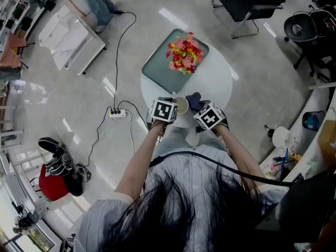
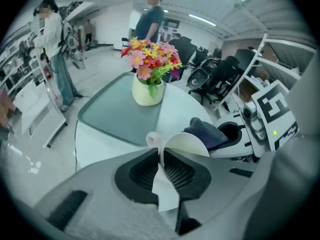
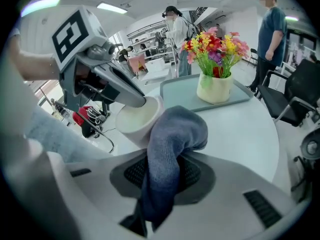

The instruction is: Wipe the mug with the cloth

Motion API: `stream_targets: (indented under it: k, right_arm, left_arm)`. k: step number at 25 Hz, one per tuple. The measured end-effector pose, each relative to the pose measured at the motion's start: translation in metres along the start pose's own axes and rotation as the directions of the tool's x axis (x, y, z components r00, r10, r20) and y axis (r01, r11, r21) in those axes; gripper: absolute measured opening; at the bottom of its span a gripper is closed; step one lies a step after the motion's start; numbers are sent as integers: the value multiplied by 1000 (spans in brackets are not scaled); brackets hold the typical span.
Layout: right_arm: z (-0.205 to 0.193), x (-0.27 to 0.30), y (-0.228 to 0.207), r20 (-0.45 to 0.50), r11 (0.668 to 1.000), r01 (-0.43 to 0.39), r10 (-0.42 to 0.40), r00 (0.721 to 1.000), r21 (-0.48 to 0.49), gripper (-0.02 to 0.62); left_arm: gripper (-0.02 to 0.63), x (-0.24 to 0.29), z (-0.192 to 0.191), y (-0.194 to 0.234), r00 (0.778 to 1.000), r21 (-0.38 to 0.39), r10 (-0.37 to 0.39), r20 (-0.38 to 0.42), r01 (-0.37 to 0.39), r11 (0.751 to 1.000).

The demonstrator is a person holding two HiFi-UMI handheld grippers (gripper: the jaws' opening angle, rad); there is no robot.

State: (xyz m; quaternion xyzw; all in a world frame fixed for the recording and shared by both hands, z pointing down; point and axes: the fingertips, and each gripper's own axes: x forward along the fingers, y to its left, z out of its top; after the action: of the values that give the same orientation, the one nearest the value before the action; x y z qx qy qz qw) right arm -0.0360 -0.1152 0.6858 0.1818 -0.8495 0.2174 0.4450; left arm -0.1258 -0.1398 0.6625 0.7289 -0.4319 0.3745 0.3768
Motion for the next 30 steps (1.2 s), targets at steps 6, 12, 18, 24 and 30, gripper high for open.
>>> stream_targets:
  k: [6, 12, 18, 24, 30]
  right_arm:
    - [-12, -4, 6, -17, 1000, 4, -4, 1000, 4, 101]
    - [-16, -5, 8, -24, 1000, 3, -3, 1000, -3, 101]
    - [-21, -6, 9, -28, 1000, 8, -8, 1000, 10, 101]
    - [-27, -5, 5, -36, 997, 25, -23, 999, 73, 101]
    - [-29, -6, 4, -38, 995, 28, -25, 999, 98, 101]
  left_arm:
    - [46, -4, -3, 2, 998, -138, 64, 22, -61, 989]
    - [46, -3, -4, 4, 996, -273, 87, 37, -74, 959]
    - [48, -1, -8, 1, 992, -520, 79, 101, -15, 854]
    - [48, 0, -4, 0, 989, -535, 76, 126, 3, 845]
    - [94, -15, 15, -6, 989, -244, -3, 150, 39, 969]
